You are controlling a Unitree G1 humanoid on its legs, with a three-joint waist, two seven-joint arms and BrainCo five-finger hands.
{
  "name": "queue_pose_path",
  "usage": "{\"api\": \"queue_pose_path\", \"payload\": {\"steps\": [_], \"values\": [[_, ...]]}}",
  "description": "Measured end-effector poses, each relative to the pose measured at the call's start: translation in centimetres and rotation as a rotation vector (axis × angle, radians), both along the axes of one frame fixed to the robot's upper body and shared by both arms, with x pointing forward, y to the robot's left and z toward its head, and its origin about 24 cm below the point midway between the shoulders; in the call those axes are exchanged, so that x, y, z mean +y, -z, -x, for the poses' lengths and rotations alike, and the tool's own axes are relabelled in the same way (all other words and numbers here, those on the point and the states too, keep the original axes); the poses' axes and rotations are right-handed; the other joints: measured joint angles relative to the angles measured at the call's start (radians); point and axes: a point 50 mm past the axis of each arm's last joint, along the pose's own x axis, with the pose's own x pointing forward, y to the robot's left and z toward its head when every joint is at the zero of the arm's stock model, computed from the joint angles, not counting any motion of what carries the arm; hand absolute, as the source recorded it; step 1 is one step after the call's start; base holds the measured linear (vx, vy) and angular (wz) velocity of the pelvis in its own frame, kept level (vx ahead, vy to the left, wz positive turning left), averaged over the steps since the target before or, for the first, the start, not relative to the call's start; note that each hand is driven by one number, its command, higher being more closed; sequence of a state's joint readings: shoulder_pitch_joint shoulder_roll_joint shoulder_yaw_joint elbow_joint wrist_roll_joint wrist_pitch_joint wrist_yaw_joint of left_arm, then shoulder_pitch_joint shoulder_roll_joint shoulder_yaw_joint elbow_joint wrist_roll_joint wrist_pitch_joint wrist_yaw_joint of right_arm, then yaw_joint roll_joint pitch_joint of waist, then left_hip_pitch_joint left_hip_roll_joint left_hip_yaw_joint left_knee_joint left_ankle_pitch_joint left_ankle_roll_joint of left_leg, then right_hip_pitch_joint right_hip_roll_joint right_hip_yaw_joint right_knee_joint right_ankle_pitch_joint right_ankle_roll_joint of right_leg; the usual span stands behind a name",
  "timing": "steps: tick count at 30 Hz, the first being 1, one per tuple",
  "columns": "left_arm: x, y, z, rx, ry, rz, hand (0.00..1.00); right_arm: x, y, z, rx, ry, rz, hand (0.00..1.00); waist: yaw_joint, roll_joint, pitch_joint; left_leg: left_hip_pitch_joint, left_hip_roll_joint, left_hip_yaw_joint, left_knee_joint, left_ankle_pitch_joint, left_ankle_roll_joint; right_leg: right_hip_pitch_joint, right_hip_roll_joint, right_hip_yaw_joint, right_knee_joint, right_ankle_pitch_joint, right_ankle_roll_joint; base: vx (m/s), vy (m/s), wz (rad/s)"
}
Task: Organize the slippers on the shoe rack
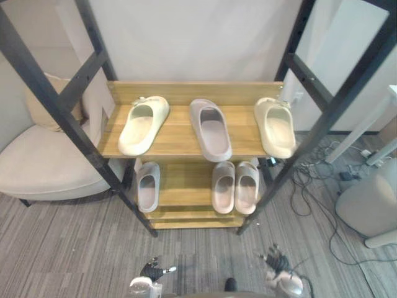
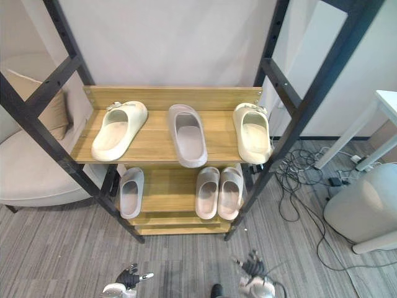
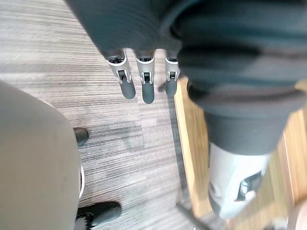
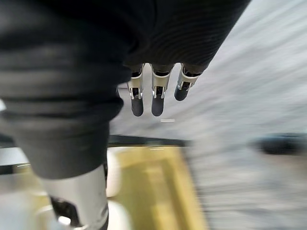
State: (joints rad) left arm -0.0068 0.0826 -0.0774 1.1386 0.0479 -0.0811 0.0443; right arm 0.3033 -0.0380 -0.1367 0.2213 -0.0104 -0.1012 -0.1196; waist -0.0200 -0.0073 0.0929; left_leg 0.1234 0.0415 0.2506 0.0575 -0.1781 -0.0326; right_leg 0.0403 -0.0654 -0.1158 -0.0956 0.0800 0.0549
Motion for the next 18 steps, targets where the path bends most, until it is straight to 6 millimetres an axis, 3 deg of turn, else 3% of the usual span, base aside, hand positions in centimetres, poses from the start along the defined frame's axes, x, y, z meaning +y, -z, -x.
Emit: {"api": "queue_pose_path", "payload": {"steps": [5, 8, 14, 18], "values": [[-0.4, 0.0, 0.0, 0.002, 0.053, -0.007, 0.0, 0.1, -4.9, 0.0, -0.19, -0.048, 0.125, 0.0, -0.021, -0.005, -0.001, 0.007, 0.004, 0.017, 0.007, 0.003, -0.003, -0.007, 0.01, 0.025, 0.007, 0.01, -0.003, 0.04, -0.029, -0.17], [-1.1, 0.1, 0.0, 0.006, 0.102, -0.003, 0.0, 1.5, -7.7, -0.5, -0.322, -0.129, 0.158, 0.0, -0.031, -0.006, 0.0, 0.021, 0.005, 0.017, 0.006, 0.003, -0.004, -0.007, 0.015, 0.049, 0.007, 0.011, -0.003, 0.02, -0.027, -0.23], [-2.5, 0.0, -0.3, -0.018, 0.16, 0.021, 0.0, 4.2, -11.1, -1.1, -0.487, -0.256, 0.213, 0.0, -0.029, -0.01, 0.002, 0.021, 0.005, 0.015, 0.006, 0.003, -0.004, -0.008, 0.014, 0.054, 0.008, 0.012, -0.004, 0.0, -0.005, -0.01], [-2.6, 0.0, -0.4, -0.023, 0.177, 0.019, 0.0, 4.9, -12.9, -1.4, -0.573, -0.293, 0.257, 0.0, -0.028, -0.012, 0.005, 0.023, 0.003, 0.014, 0.006, 0.003, -0.004, -0.022, 0.011, 0.058, 0.038, 0.004, -0.001, -0.03, -0.01, -0.02]]}}
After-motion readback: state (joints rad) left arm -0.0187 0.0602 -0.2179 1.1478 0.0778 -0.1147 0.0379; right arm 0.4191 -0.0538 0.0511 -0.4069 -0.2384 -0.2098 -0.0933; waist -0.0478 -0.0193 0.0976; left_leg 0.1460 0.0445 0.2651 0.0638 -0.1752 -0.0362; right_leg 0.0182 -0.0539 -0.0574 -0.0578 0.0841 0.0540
